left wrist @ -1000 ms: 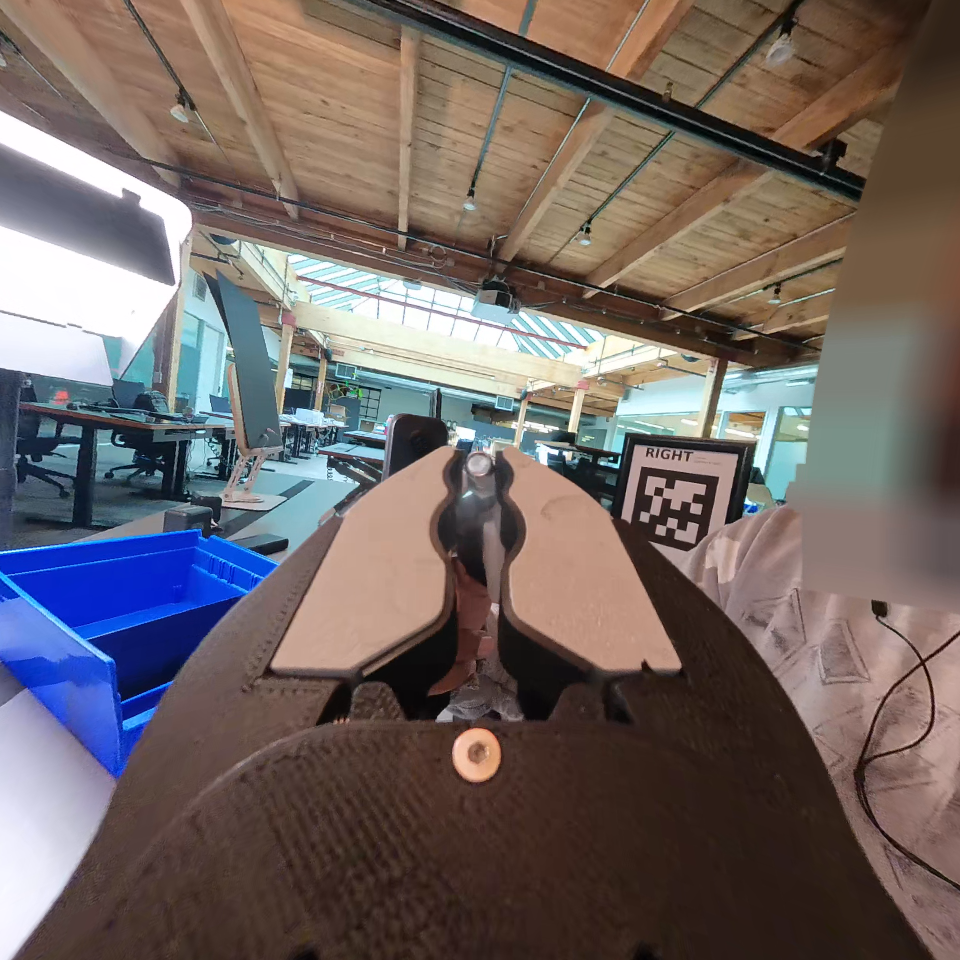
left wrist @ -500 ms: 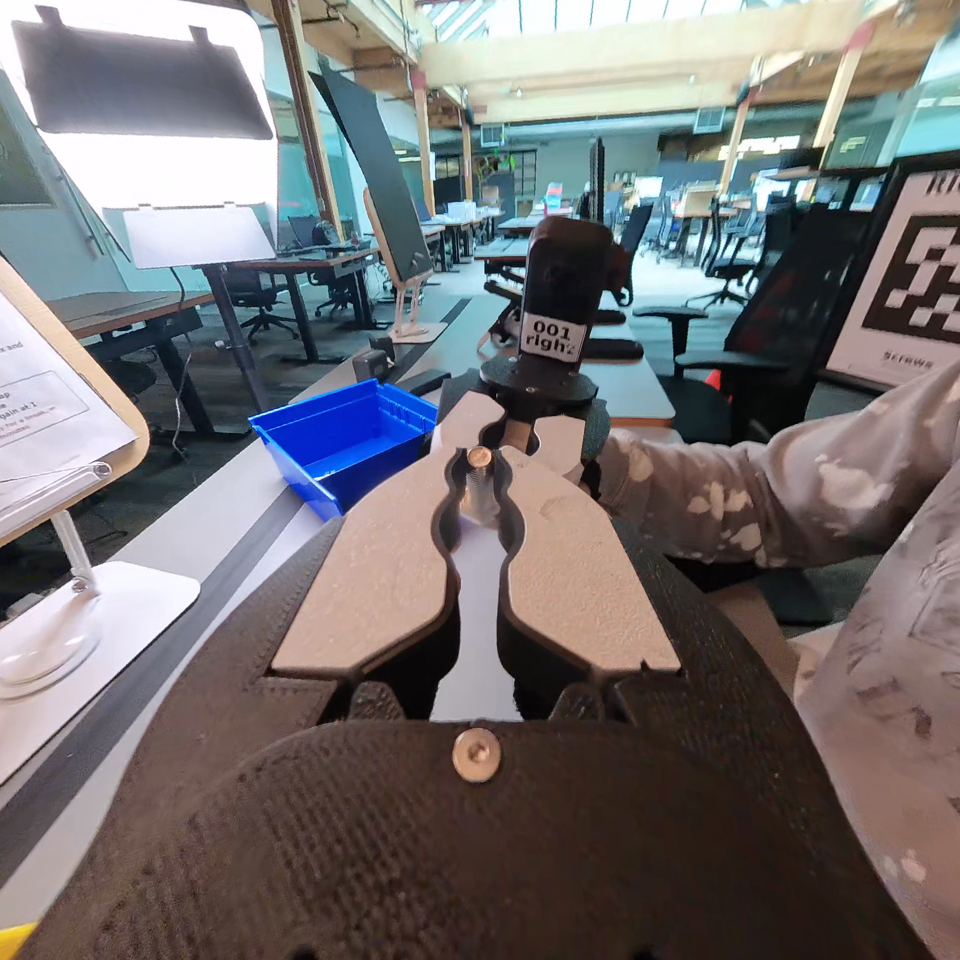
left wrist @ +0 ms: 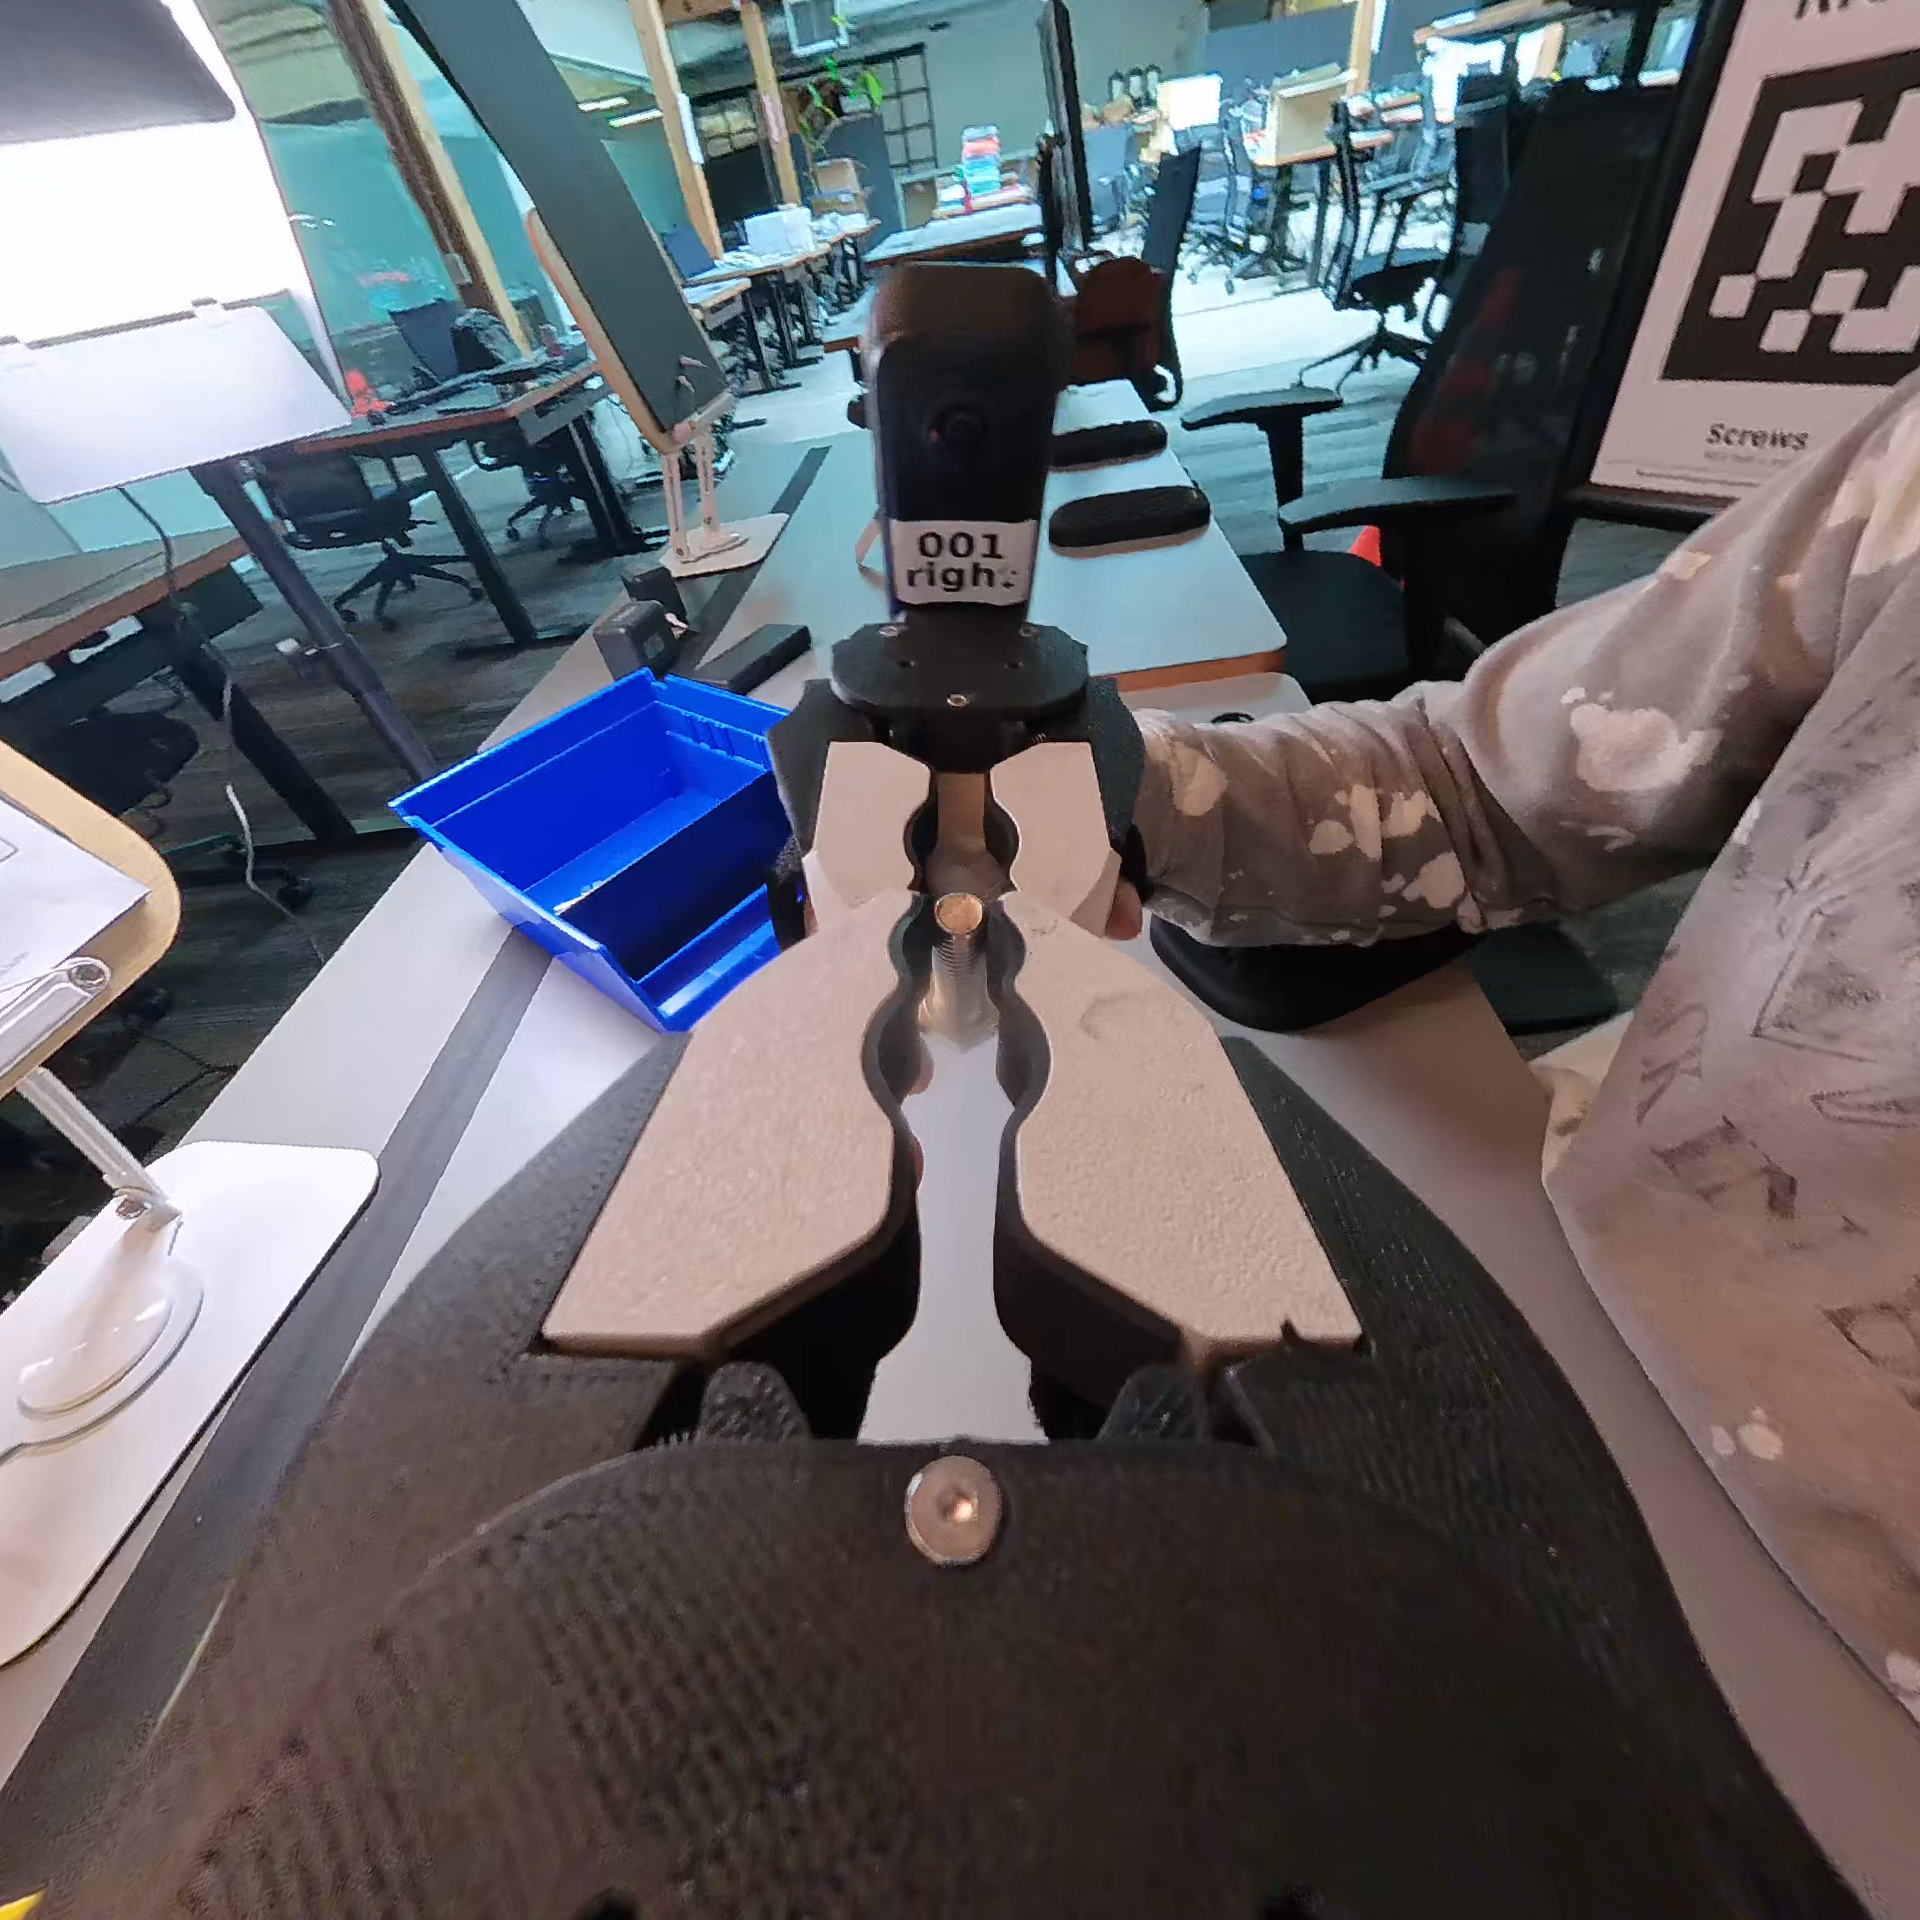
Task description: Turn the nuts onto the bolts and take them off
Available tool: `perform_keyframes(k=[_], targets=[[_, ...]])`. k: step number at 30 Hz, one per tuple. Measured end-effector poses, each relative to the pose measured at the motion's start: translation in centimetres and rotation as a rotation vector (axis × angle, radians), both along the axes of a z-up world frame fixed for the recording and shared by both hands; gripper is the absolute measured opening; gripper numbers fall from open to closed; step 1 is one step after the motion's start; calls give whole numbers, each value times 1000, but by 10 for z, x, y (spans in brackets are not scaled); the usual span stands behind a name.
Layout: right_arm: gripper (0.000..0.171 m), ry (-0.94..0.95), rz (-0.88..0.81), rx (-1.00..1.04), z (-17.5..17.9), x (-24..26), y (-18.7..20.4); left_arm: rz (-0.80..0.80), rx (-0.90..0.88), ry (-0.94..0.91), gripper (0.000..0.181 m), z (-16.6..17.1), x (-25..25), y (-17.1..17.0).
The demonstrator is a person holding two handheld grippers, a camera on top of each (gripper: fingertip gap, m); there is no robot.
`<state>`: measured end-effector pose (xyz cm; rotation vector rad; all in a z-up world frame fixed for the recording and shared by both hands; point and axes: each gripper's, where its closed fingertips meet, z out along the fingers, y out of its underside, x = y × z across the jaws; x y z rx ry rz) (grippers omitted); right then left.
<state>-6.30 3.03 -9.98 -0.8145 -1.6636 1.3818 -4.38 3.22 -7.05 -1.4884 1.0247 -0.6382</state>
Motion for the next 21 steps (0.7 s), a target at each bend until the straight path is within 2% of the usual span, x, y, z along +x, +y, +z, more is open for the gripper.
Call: perform_keyframes(k=[6,12,15,18,21], targets=[[19,-19,63,2,-4,2,-11,-55,-6,46,10,-6,4,-9],[19,12,50,3,-1,1,-10,-42,1,2,10,-1,3,-5],[19,40,36,-27,3,0,-6,-19,0,-68,23,8,-3,-1],[19,63,11,-68,6,0,3,60,9,-121,28,18,-24,7],[19,82,-53,-106,10,2,22,233,32,-118,29,22,-62,24]])
